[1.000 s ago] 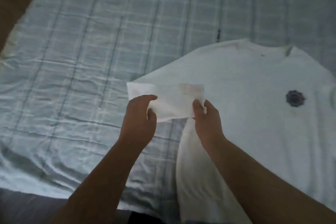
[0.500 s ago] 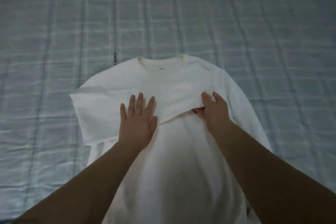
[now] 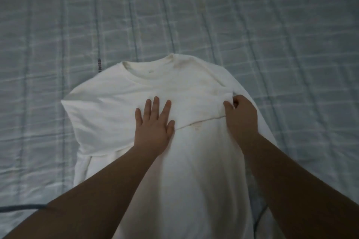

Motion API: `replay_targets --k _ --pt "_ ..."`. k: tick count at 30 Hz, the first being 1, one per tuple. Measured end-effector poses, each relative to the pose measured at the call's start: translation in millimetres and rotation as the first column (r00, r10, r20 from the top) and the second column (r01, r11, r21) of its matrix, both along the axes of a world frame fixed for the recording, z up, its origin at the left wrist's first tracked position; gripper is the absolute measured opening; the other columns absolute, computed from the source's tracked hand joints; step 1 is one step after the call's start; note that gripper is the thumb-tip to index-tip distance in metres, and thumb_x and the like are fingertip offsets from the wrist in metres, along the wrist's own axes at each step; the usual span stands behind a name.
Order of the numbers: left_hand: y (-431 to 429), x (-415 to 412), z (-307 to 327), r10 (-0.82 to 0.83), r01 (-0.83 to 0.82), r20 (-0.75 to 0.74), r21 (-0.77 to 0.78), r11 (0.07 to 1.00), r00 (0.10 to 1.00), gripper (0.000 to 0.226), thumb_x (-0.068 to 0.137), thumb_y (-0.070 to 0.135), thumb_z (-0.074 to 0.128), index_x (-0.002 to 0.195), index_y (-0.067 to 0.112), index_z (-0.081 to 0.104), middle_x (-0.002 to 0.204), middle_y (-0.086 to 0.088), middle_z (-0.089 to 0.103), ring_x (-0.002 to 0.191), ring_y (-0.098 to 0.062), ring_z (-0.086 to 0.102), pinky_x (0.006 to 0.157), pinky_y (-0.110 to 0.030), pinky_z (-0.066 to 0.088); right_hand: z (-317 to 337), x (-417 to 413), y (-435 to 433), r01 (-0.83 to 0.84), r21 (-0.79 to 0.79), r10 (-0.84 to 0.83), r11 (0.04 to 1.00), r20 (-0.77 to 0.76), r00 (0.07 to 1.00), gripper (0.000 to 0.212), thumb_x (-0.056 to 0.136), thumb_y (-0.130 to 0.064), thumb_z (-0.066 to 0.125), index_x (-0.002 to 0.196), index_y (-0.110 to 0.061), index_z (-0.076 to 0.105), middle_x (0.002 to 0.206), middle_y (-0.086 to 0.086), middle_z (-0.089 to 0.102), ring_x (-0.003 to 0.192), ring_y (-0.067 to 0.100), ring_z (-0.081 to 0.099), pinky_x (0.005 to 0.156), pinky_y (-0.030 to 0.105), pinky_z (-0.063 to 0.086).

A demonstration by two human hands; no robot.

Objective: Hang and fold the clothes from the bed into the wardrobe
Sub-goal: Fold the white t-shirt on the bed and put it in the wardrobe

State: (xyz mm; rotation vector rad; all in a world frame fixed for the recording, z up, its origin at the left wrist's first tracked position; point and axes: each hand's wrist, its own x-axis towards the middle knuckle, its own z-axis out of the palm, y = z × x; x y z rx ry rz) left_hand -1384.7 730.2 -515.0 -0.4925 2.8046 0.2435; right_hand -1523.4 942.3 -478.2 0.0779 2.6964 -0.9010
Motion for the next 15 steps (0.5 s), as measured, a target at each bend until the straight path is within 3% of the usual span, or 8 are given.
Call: replay_targets --k 4,6,10,15 --pt "3.0 -0.9 1.3 0.006 -0.006 -0.016 -0.010 1.000 1.000 0.063 0.100 0.050 0.019 0.158 0.031 0.005 0.166 -0.010 0.005 0.153 -0.033 -0.001 0.121 -0.057 0.004 4.8 12.0 4.3 -0.025 -0.051 0.026 0.998 0.005 1.000 0.034 0.096 -0.019 0.055 0.129 -0.011 0.057 0.125 0.005 0.060 0.114 0.022 0.056 0.095 0.026 0.037" --pt "14.3 1.8 6.8 -0.011 0.012 -0.048 0.006 1.000 0.999 0.062 0.101 0.047 0.024 0.158 0.028 0.008 0.166 -0.012 0.008 0.152 -0.036 0.003 0.121 -0.057 0.007 13.1 28.2 13.7 0.019 -0.093 -0.020 0.995 -0.013 1.000 0.039 0.095 -0.011 0.051 0.134 -0.015 0.055 0.131 0.000 0.057 0.119 0.017 0.054 0.102 0.024 0.036" --pt "50.7 8.5 22.8 -0.091 0.102 -0.131 0.075 0.992 0.987 0.063 0.099 0.046 0.023 0.158 0.025 0.015 0.164 -0.014 0.015 0.152 -0.037 0.010 0.120 -0.057 0.013 24.4 70.1 51.4 0.091 -0.131 -0.097 0.987 -0.041 0.994 0.037 0.092 -0.006 0.046 0.124 -0.019 0.060 0.118 -0.005 0.062 0.108 0.009 0.056 0.088 0.012 0.036" --pt "108.1 18.2 35.1 -0.181 0.223 -0.200 0.215 0.951 0.963 0.064 0.095 0.038 0.030 0.154 0.014 0.031 0.160 -0.017 0.027 0.151 -0.038 0.014 0.120 -0.054 0.019 30.7 121.0 123.0 0.192 -0.010 -0.192 0.981 -0.026 0.981 0.034 0.083 0.003 0.056 0.112 -0.012 0.064 0.101 -0.004 0.056 0.100 0.023 0.061 0.086 0.024 0.039"
